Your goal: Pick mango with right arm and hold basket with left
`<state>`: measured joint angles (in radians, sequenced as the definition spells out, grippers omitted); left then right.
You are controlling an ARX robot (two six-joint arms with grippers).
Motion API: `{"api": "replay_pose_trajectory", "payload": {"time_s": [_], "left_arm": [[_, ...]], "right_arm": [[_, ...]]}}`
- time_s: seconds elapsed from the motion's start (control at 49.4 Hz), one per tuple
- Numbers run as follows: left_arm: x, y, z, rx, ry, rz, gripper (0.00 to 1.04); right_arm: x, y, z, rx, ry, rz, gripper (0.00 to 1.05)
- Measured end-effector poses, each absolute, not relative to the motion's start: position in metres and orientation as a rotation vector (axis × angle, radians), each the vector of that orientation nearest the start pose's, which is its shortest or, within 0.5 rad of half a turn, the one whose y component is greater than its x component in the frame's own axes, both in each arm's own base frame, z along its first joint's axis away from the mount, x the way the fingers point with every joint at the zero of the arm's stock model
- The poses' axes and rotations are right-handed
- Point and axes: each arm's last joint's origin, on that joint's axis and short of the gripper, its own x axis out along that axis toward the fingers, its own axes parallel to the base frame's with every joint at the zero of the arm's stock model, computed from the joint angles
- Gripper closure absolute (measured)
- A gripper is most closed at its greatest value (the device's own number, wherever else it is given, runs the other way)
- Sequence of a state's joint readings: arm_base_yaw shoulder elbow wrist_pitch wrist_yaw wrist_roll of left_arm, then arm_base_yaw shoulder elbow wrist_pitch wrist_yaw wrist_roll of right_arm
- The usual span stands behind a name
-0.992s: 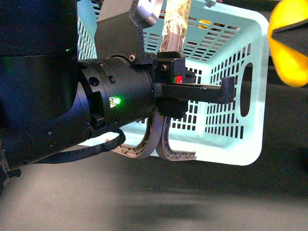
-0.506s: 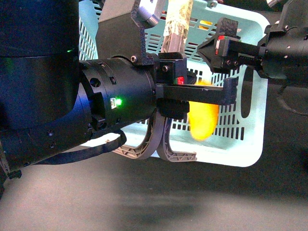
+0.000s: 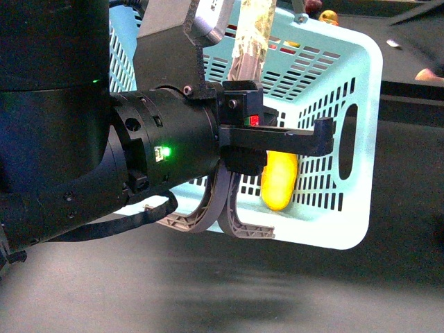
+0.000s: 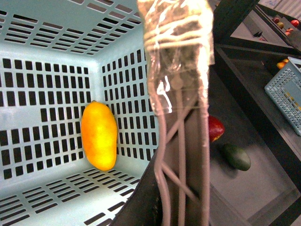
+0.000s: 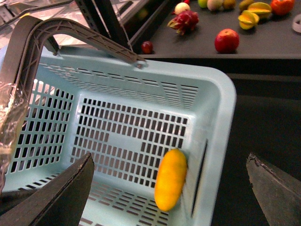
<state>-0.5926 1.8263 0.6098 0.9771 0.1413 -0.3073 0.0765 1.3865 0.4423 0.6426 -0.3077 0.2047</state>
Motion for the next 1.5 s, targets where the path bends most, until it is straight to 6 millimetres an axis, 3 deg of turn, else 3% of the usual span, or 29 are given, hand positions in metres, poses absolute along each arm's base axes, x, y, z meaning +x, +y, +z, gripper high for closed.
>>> {"api": "replay_pose_trajectory", "payload": {"time_s": [0.304, 0.567, 0.89, 0.992, 1.073, 1.214, 1.497], "left_arm": [[0.265, -0.183, 0.127, -0.237, 0.349, -0.688, 0.99], [0.265, -0.183, 0.127, -0.237, 0.349, -0.688, 0.99], [0.265, -0.183, 0.127, -0.237, 0.348, -0.686, 0.99], [0.265, -0.183, 0.127, -0.238, 0.349, -0.686, 0.99], [0.265, -0.183, 0.127, -0.237, 0.348, -0.687, 0.99], [0.265, -0.183, 0.127, -0.237, 0.349, -0.688, 0.99], [0.265, -0.183, 0.127, -0.238, 0.348, -0.686, 0.99]], "right_arm": [[0.179, -0.011, 0.182, 0.251, 0.313, 0.223, 0.08], [0.136, -0.014, 0.181, 0.203, 0.265, 0.048, 0.08], [0.129, -0.013, 0.183, 0.180, 0.218, 0.041, 0.08], [0.128, -0.012, 0.180, 0.092, 0.090, -0.003, 0.19], [0.125, -0.005, 0.180, 0.040, 0.013, -0.033, 0.34], [0.120, 0.000, 0.177, 0.012, 0.000, 0.000, 0.61], [0.115, 0.000, 0.168, 0.003, -0.007, -0.002, 1.02]]}}
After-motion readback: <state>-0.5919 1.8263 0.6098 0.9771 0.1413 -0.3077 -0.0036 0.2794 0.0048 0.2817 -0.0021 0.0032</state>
